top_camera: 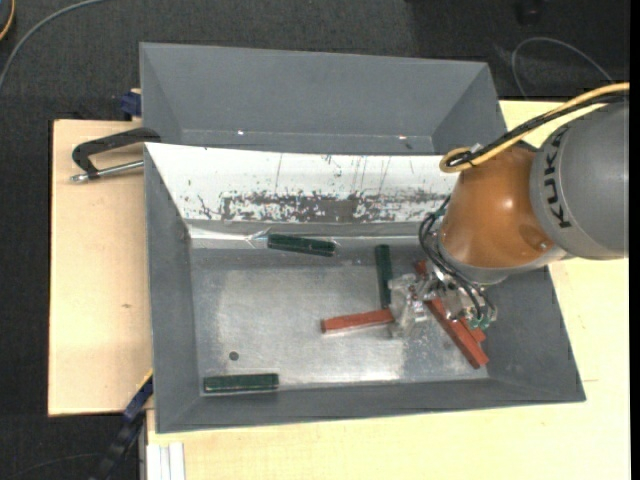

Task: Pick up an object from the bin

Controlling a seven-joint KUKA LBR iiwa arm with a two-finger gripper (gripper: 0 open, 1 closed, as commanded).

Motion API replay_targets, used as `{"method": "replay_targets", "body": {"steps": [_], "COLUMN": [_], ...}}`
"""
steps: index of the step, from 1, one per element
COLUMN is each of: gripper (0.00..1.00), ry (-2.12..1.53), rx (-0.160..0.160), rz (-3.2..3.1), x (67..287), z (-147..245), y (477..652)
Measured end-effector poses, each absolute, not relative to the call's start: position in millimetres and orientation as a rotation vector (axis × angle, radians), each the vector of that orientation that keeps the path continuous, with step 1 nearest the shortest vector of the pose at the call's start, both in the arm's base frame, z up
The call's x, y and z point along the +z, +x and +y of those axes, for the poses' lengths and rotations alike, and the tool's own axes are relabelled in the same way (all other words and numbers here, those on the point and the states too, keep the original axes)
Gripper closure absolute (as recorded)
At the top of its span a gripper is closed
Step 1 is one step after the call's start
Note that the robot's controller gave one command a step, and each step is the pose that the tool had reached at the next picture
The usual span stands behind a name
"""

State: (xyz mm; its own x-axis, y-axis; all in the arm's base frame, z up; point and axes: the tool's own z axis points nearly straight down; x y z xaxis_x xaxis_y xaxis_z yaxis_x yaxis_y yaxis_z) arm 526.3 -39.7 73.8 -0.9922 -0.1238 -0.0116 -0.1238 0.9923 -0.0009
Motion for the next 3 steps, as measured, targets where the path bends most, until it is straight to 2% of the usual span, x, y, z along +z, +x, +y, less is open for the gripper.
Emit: {"method": "replay_targets", "body": {"steps": [1,2,3], "gripper": [0.00,1.00,1.00], "ry": [-0.195,-0.195,-0.185], "rx": [0.001,0.001,-0.002], "rz": [3.132,3.131,3.121], "x": [71,71,212], "z": [-40,-40,-43], "y": [523.6,523.9,519.1]}}
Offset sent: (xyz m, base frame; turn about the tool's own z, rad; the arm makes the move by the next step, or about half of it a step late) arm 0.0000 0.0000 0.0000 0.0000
